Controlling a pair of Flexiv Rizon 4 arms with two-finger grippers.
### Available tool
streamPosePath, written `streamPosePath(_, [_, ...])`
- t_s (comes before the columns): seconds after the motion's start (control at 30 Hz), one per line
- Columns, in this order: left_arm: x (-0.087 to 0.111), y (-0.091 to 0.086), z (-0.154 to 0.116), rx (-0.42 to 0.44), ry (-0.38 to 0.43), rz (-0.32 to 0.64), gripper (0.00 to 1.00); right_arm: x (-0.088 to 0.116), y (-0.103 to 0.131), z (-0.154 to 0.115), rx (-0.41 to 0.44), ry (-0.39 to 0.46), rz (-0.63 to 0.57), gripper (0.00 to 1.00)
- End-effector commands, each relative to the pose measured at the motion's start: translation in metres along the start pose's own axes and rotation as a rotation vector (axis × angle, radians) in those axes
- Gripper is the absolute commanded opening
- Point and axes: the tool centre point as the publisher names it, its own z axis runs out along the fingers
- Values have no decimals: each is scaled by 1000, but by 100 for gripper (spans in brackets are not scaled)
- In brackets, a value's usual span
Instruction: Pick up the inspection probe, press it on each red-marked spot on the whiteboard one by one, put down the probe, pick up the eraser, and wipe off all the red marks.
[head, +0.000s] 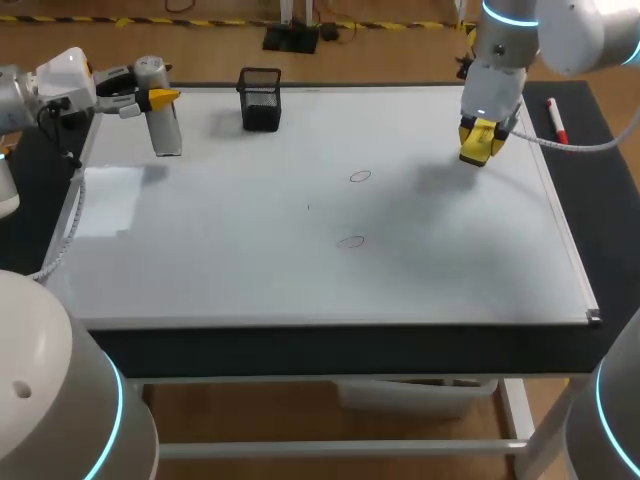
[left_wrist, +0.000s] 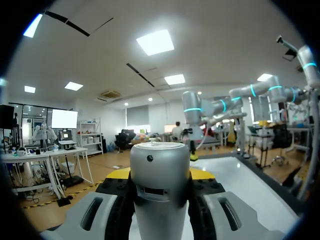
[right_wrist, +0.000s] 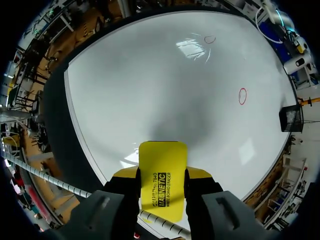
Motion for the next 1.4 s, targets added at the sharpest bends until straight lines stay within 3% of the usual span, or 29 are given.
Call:
streamPosePath(0.03, [7,-4,10,1,17,-4,0,1,0,-1,2,1,-2,0])
streamPosePath(0.3, [38,-9,61,16,124,-14,0,1,0,-1,2,1,-2,0])
streamPosePath(0.67, [74,-13,124,29,210,-21,0,1,0,-1,2,1,-2,0])
streamPosePath(1.4, [123,-4,213,45,264,-67,0,1,0,-1,2,1,-2,0])
